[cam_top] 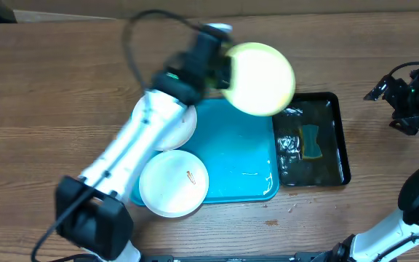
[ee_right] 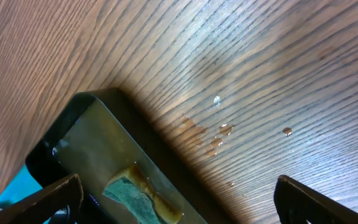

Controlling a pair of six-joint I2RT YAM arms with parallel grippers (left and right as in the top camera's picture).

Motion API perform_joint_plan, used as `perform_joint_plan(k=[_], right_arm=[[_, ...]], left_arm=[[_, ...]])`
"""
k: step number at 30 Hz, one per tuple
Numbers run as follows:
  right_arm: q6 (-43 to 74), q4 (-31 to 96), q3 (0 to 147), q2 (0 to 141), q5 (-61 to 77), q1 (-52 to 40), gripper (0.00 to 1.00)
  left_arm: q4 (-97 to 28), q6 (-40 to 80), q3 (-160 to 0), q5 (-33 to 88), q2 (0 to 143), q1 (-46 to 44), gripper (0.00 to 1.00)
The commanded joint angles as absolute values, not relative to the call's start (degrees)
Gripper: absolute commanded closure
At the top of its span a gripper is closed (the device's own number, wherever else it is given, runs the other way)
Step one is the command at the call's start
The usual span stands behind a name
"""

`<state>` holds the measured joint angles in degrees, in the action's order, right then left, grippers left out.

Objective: Clean dirty plates on tray and stack at the side

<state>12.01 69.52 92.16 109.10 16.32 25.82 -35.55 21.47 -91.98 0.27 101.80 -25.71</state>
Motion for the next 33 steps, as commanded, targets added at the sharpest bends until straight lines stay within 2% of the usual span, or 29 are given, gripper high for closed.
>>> perform_joint_plan(k=[1,5,9,12,17,25,26,27,29,30,31,33], right_arm=[[12.25,69.28,93.01,107.70,16.56,26.00,0.00],[12.25,69.28,93.03,107.70,16.56,26.00,0.00],[12.25,69.28,93.01,107.70,16.56,26.00,0.00],[12.25,69.28,93.03,107.70,16.56,26.00,0.00],[12.25,69.28,93.01,107.70,16.56,26.00,0.00],[12.25,69.28,93.03,107.70,16.56,26.00,0.00],[12.25,69.28,93.03,107.70,16.56,26.00,0.00],[12.25,69.28,93.03,107.70,16.56,26.00,0.00],[12.25,69.28,93.03,107.70,16.56,26.00,0.00],[12.25,69.28,93.03,107.70,16.56,26.00,0.00],[12.25,69.28,93.03,107.70,16.56,26.00,0.00],[12.25,69.28,93.03,107.70,16.56,26.00,0.00]], left_arm=[[-39.35,27.27,-92.95,23.64,100.01,-11.81,0.96],[-47.51,26.15,-92.95,22.48,100.01,4.10,0.96],[-55.48,25.71,-92.84,9.76,100.01,16.23,0.96],[-56.40,25.26,-91.07,1.72,100.03,22.59,0.96],[-51.40,25.28,-85.19,-1.28,100.03,29.06,0.96],[-39.83,24.77,-74.98,-3.99,100.03,32.29,0.96],[-39.11,23.92,-74.54,-3.55,100.03,32.29,0.92],[-38.79,22.46,-74.46,-2.44,100.03,32.27,0.76],[-38.87,19.18,-74.83,0.82,99.94,32.23,0.32],[-39.53,17.63,-75.59,3.42,99.94,32.23,0.14],[-40.69,16.84,-76.62,5.58,99.94,32.23,0.03],[-44.47,16.69,-79.55,9.52,99.94,32.01,0.00]])
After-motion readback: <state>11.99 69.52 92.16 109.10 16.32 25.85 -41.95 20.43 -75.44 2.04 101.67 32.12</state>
